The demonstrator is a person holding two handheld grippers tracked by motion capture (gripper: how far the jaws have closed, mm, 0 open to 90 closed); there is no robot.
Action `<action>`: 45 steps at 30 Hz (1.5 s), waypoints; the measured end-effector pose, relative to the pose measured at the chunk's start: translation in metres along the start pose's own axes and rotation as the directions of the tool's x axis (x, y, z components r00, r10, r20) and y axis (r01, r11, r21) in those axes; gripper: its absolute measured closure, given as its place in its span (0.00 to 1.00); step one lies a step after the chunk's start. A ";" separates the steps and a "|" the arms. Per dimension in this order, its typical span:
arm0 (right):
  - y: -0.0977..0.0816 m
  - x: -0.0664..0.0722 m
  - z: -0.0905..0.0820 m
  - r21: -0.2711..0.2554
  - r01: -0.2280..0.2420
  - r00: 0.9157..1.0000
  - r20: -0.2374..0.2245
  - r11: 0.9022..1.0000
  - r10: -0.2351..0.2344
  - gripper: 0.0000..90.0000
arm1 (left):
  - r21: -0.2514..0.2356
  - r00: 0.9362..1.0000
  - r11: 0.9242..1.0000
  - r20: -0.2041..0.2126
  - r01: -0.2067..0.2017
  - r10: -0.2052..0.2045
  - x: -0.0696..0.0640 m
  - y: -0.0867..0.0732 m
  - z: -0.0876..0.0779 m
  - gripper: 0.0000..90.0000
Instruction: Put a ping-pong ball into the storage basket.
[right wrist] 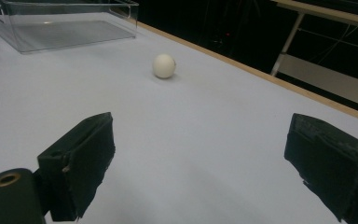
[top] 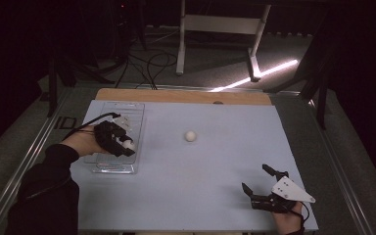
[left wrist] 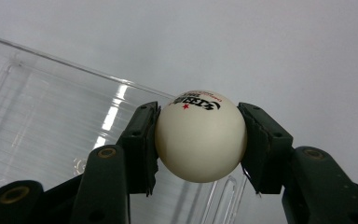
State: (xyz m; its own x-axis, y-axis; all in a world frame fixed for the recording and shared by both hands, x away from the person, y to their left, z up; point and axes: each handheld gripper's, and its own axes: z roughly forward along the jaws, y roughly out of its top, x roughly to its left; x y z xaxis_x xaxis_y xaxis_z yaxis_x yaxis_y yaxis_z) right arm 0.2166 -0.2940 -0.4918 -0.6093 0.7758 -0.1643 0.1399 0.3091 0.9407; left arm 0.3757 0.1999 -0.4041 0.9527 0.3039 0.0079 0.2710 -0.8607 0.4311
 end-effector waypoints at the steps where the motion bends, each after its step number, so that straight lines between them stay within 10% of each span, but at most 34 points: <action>1: 0.000 0.000 0.000 -0.001 0.002 1.000 0.001 1.000 -0.002 0.09 | 0.003 1.000 1.000 0.000 0.002 -0.002 0.000 -0.001 0.001 0.58; 45: 0.000 -0.001 -0.001 -0.001 -0.005 1.000 -0.002 1.000 0.005 0.09 | 0.064 0.996 0.997 -0.079 -0.044 0.049 0.010 -0.010 0.039 0.57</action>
State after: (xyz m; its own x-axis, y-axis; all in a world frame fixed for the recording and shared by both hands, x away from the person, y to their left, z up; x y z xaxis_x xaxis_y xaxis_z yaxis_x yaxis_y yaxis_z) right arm 0.2165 -0.2952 -0.4916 -0.6102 0.7761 -0.1589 0.1425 0.3049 0.9417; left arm 0.3884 0.1957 -0.4430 0.9511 0.2923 0.1001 0.2367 -0.8976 0.3718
